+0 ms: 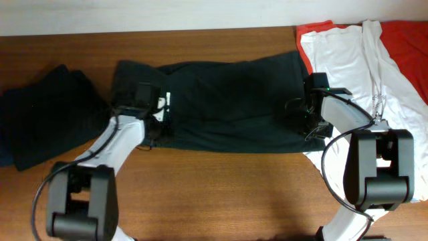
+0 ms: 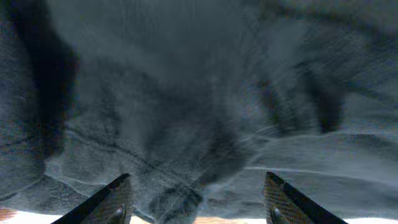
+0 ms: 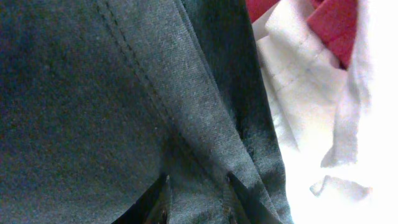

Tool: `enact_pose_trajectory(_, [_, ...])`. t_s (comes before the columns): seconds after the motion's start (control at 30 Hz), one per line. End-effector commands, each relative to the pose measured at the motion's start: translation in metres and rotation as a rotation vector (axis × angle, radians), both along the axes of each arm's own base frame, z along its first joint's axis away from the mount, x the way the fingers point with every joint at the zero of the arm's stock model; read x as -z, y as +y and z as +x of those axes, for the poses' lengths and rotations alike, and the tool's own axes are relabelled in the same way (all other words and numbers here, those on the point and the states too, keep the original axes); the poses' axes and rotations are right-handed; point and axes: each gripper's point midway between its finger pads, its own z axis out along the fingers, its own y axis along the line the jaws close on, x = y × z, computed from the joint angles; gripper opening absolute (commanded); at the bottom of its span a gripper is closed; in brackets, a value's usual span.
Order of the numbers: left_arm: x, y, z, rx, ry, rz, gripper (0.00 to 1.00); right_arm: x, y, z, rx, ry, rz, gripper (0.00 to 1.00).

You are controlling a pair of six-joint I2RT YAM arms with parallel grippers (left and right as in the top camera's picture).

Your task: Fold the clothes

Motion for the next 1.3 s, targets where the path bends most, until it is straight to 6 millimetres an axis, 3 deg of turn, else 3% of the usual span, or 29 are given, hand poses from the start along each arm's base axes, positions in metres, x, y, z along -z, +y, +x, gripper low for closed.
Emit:
enact_pose_trajectory(0.0, [0.015, 0.023, -0.005, -0.006, 0.033, 0.159, 0.57, 0.007, -0.01, -0.007, 0.019, 0.03, -0.033, 0.31])
enact_pose_trajectory(0.03, [0.015, 0.023, -0.005, -0.005, 0.034, 0.159, 0.48, 0.007, -0.01, -0.007, 0.019, 0.031, -0.033, 0.31])
enact_pose_trajectory(0.07, [0.015, 0.023, -0.006, -0.005, 0.039, 0.16, 0.29, 0.007, -0.01, -0.007, 0.019, 0.03, -0.033, 0.31])
enact_pose_trajectory(0.13, [0.015, 0.024, -0.008, -0.004, 0.047, 0.162, 0.01, 0.007, -0.01, -0.007, 0.019, 0.03, -0.033, 0.31])
enact_pose_trajectory(0.2, [0.008, 0.016, 0.0, 0.002, 0.028, 0.122, 0.0, 0.007, -0.01, -0.007, 0.019, 0.03, -0.034, 0.31])
enact_pose_trajectory(0.23, [-0.006, 0.004, 0.011, 0.013, 0.004, 0.061, 0.0, 0.007, -0.01, -0.007, 0.019, 0.03, -0.034, 0.32])
enact_pose_trajectory(0.3, [-0.066, -0.024, 0.052, 0.042, -0.15, -0.092, 0.0, 0.007, -0.01, -0.007, 0.019, 0.03, -0.034, 0.31])
enact_pose_trajectory(0.33, [-0.114, -0.03, 0.088, 0.047, -0.302, -0.121, 0.0, 0.007, -0.01, -0.007, 0.019, 0.03, -0.034, 0.32])
enact_pose_trajectory(0.37, [-0.131, -0.033, 0.104, 0.049, -0.377, -0.134, 0.0, 0.007, -0.01, -0.007, 0.019, 0.03, -0.034, 0.31])
enact_pose_trajectory(0.4, [-0.14, -0.035, 0.115, 0.047, -0.434, -0.141, 0.09, 0.007, -0.01, -0.007, 0.019, 0.031, -0.033, 0.32])
enact_pose_trajectory(0.43, [-0.131, -0.032, 0.11, 0.022, -0.393, -0.133, 0.09, 0.007, -0.01, -0.008, 0.019, 0.033, -0.034, 0.32])
enact_pose_trajectory(0.47, [-0.116, -0.028, 0.089, 0.02, -0.291, -0.114, 0.14, 0.007, -0.01, -0.008, 0.019, 0.033, -0.034, 0.32])
enact_pose_trajectory(0.53, [-0.087, -0.019, 0.043, 0.037, -0.081, -0.069, 0.44, 0.007, -0.01, -0.007, 0.019, 0.032, -0.033, 0.32])
enact_pose_trajectory(0.57, [-0.074, -0.017, 0.027, 0.058, -0.012, -0.05, 0.49, 0.007, -0.01, -0.007, 0.019, 0.031, -0.033, 0.31])
enact_pose_trajectory(0.63, [-0.04, 0.002, -0.002, 0.044, 0.085, 0.042, 0.51, 0.007, -0.01, -0.008, 0.019, 0.035, -0.033, 0.31])
enact_pose_trajectory(0.77, [0.004, 0.013, -0.027, 0.039, 0.136, 0.083, 0.51, 0.007, -0.01, -0.008, 0.019, 0.035, -0.033, 0.31])
enact_pose_trajectory(0.83, [0.017, 0.013, -0.026, 0.039, 0.135, 0.083, 0.47, 0.007, -0.01, -0.008, 0.019, 0.034, -0.033, 0.31])
enact_pose_trajectory(0.93, [0.017, 0.011, -0.016, 0.038, 0.101, 0.077, 0.15, 0.007, -0.01, -0.008, 0.019, 0.034, -0.034, 0.31])
enact_pose_trajectory(1.1, [0.018, 0.012, -0.02, 0.038, 0.112, 0.079, 0.16, 0.007, -0.01, -0.008, 0.019, 0.034, -0.034, 0.32])
enact_pose_trajectory(1.13, [0.019, 0.012, -0.021, 0.038, 0.115, 0.079, 0.14, 0.007, -0.01, -0.008, 0.019, 0.034, -0.034, 0.32])
enact_pose_trajectory(1.17, [0.019, 0.012, -0.02, 0.038, 0.114, 0.079, 0.0, 0.007, -0.01, -0.008, 0.019, 0.034, -0.034, 0.31])
enact_pose_trajectory(1.2, [0.019, 0.011, -0.019, 0.038, 0.109, 0.078, 0.0, 0.007, -0.01, -0.008, 0.019, 0.034, -0.034, 0.31])
enact_pose_trajectory(1.23, [0.013, 0.01, -0.013, 0.038, 0.094, 0.074, 0.0, 0.007, -0.01, -0.008, 0.019, 0.034, -0.034, 0.31])
enact_pose_trajectory(1.27, [-0.006, 0.003, 0.003, 0.041, 0.055, 0.046, 0.0, 0.007, -0.01, -0.008, 0.019, 0.034, -0.034, 0.31])
